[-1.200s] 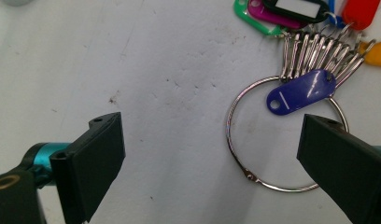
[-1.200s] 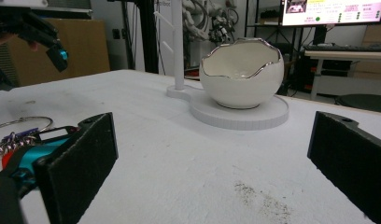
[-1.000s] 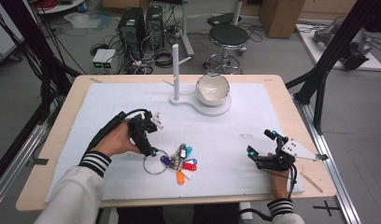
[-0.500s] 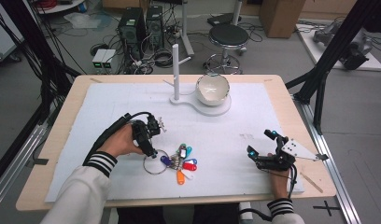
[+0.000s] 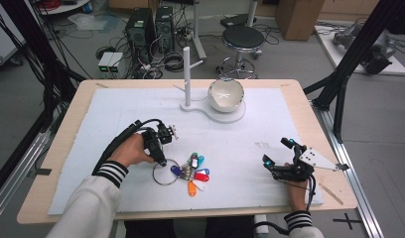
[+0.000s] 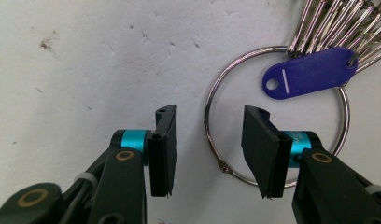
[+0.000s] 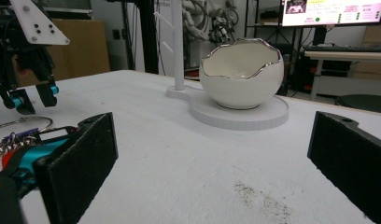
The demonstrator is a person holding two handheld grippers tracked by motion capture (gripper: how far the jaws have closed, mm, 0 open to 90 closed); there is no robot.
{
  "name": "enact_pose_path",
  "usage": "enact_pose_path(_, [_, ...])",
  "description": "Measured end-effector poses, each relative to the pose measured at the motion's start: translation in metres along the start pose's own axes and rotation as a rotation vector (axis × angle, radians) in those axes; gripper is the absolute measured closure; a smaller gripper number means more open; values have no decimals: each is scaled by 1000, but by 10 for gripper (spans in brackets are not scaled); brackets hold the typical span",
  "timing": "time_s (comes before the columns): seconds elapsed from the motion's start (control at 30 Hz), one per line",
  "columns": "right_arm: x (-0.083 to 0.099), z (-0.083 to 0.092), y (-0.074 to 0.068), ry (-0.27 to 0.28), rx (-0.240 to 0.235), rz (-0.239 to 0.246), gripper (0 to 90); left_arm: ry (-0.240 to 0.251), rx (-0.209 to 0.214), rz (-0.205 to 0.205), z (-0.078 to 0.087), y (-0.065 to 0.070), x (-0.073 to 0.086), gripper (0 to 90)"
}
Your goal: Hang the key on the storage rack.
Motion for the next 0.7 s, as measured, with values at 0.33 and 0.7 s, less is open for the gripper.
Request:
enact_pose_path(0.33, [0, 0, 0, -4, 2, -5, 11, -31, 3, 49, -4, -2, -1, 612])
enact_pose_path(0.7, [0, 0, 0, -4, 1, -5, 11, -63, 3, 74, -10, -3, -2, 674])
Point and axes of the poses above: each handheld gripper's, and its own axes: z roughly backward along the jaws, x roughly out of its underside, y roughly to its right, the point moved 4 cm from there along -z, roughly forward along the jaws, and after that the axes turned 8 degrees about x, right-handed, at the moved point
